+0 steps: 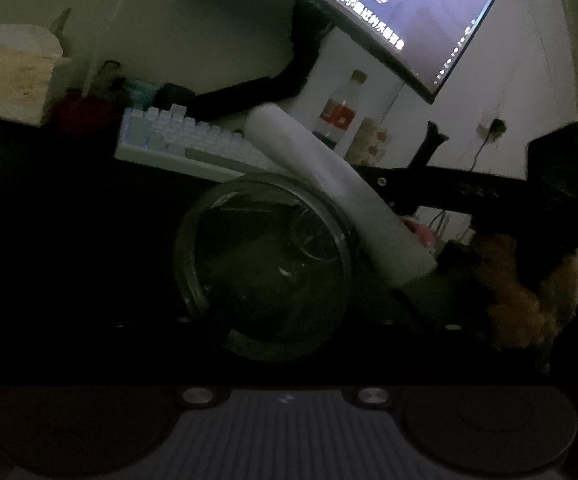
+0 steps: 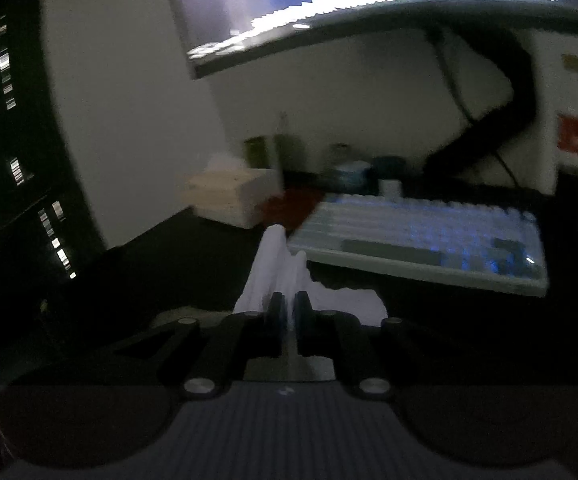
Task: Clean container
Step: 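Wipe the jar's inner wall with the towel in the right gripper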
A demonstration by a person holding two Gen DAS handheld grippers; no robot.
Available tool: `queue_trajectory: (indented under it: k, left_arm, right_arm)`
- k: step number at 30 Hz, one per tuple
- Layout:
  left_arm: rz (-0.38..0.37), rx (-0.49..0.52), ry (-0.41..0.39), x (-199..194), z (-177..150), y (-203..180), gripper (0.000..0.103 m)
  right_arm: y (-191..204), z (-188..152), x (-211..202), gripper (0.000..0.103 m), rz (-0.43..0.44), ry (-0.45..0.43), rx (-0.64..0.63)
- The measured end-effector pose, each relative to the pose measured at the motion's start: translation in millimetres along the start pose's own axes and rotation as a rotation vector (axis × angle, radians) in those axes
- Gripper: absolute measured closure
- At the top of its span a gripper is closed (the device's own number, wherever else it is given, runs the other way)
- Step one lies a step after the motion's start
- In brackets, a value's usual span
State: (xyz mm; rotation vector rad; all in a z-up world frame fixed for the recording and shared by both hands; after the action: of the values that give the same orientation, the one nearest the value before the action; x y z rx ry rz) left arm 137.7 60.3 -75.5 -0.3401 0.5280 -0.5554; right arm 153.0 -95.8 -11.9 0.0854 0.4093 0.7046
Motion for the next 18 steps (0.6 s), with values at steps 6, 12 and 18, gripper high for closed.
queue_trajectory:
  k: [6, 12, 18]
  left_arm:
    - [0.016, 0.041, -0.001, 1, -2, -8, 0.037]
    - [-0.003, 0.006, 0.001, -2, -1, -3, 0.037]
    - [-0.011, -0.009, 0.0, -2, -1, -2, 0.029]
  right_arm:
    - [4, -1, 3, 0.095, 0.044, -0.015, 0.012]
    - [-10, 3, 2, 0.092, -0.05, 0.014, 0.048]
    - [17, 2, 4, 0.092, 0.003, 0.022, 0.025]
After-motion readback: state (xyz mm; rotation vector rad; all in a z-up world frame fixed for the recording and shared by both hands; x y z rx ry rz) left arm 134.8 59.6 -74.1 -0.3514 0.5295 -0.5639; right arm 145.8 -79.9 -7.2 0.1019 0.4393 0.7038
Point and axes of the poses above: each gripper's, at about its wrist camera, not at the fingertips, and x roughly the way its jaws point, y to its left, z to its top, the point moved 7 cm from there along x, roughly the way its jaws point, and after that the axes turned 6 degrees about -y, right-handed, at the moved point
